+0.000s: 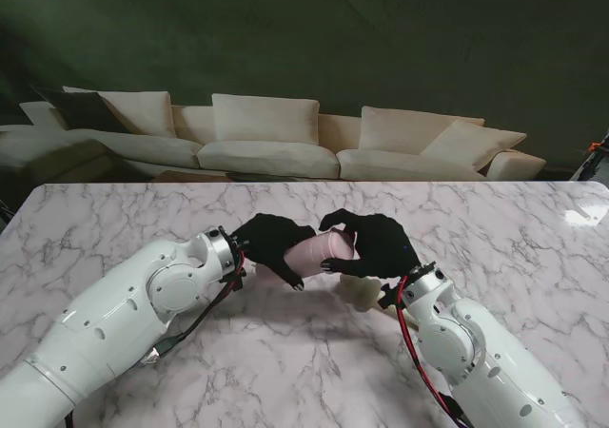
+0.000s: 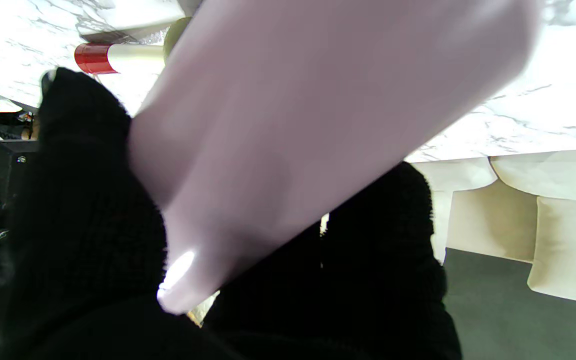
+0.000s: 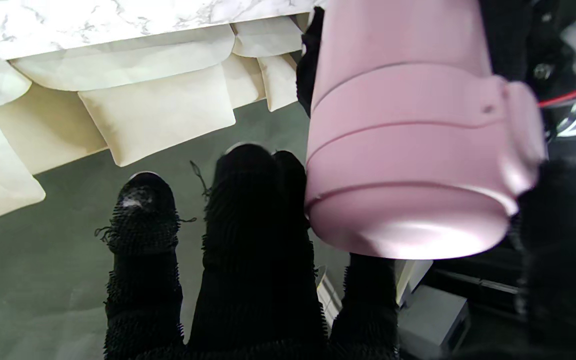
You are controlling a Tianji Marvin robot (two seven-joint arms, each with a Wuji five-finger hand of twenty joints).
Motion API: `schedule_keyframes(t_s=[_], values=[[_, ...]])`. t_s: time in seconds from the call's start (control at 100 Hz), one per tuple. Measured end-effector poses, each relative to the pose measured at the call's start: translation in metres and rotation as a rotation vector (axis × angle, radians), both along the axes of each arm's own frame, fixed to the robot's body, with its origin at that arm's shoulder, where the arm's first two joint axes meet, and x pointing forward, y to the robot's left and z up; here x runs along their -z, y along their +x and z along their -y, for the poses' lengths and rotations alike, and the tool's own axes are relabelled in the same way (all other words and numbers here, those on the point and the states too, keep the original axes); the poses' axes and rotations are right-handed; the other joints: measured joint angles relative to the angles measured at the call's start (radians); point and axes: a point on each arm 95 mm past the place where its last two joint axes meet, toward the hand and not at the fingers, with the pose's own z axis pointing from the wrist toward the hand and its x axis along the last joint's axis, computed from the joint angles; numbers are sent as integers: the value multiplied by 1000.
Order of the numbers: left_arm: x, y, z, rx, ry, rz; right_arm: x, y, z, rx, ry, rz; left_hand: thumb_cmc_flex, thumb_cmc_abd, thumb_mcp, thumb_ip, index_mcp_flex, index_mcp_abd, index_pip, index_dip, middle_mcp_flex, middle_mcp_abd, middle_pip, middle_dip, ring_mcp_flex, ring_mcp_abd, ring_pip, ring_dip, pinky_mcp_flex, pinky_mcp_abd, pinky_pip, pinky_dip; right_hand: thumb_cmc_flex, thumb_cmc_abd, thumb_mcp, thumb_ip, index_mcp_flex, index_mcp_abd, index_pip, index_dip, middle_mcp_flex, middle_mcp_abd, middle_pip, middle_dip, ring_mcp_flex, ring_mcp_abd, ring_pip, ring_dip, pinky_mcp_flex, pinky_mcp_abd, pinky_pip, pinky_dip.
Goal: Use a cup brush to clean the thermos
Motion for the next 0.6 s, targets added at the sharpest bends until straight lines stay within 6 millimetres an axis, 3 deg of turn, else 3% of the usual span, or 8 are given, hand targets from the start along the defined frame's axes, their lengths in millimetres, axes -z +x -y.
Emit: schedule_keyframes(t_s=[0.09, 0.18, 0.25, 0.32, 0.39, 0.44, 0.57, 0.6], values=[[-1, 0, 0, 1, -1, 1, 1, 1, -5, 20, 21, -21, 0, 0, 0, 0, 0, 0, 0, 2, -1, 0, 0, 0, -1, 0, -1, -3, -1, 0, 0, 0, -39, 93, -66, -6, 70, 119, 17, -93, 133, 21, 53, 4, 57, 55, 110, 12, 50, 0, 41, 0], [1, 1, -1, -2, 2, -2, 3, 2, -9, 33, 36, -67, 0, 0, 0, 0, 0, 0, 1, 5, -1, 0, 0, 0, -1, 1, -1, -3, -1, 0, 0, 0, -115, 190, -119, 10, 75, 186, -2, -149, 146, 20, 95, 1, 66, 92, 121, 10, 69, 3, 75, 0], [1, 1, -1, -5, 5, -4, 3, 1, -12, 39, 32, -87, 0, 0, 0, 0, 0, 0, 2, 10, -1, 1, 0, 0, -1, 1, -1, -3, -1, 0, 0, 0, -228, 248, -131, 30, -37, 197, -53, -186, 105, 17, 110, 2, 33, 104, 70, -7, 77, 13, 96, 0], [1, 1, -2, -8, 5, -4, 2, -1, -14, 55, 23, -92, 0, 0, 0, 0, 0, 0, 2, 10, -1, 1, 0, 0, -1, 1, -1, -3, -1, 0, 0, 0, -327, 309, -127, 49, -204, 211, -133, -235, -39, -5, 116, 21, -25, 107, 58, -7, 78, 14, 122, 0], [0, 2, -2, -8, 3, -2, 1, -5, -15, 72, 21, -94, 0, 0, 0, 0, 0, 0, 2, 11, -1, 1, 0, 0, -1, 1, -1, -3, -1, 0, 0, 0, -374, 340, -132, 64, -241, 211, -251, -270, -147, -5, 121, 30, -73, 108, 58, -7, 77, 15, 136, 0], [-1, 2, -2, -9, 2, -1, 0, -9, -15, 86, 21, -92, 0, 0, 0, 0, 0, 0, 2, 11, -1, 1, 0, 0, -2, 1, -1, -3, -1, 0, 0, 0, -399, 350, -126, 67, -252, 212, -313, -270, -210, -5, 111, 13, -101, 108, 55, -7, 75, 15, 143, 0], [-2, 2, 0, -6, -3, 3, -5, -18, -11, 123, 4, -52, 0, 0, 0, 0, 0, 0, 2, 11, -2, 1, 0, 0, -2, 1, -1, -3, -1, 0, 0, 0, -412, 370, -121, 67, -252, 209, -546, -127, -341, -41, 27, -52, -162, 109, 33, -7, 74, 16, 158, 0], [-3, 2, 0, -6, -4, 4, -6, -20, -10, 136, 5, -43, 0, 0, 0, 0, 0, 0, 2, 11, -2, 1, 0, 0, -2, 1, -1, -2, -1, 0, 0, 0, -412, 370, -121, 67, -252, 209, -621, -63, -387, -59, 23, -65, -196, 109, 18, -7, 73, 16, 158, 0]])
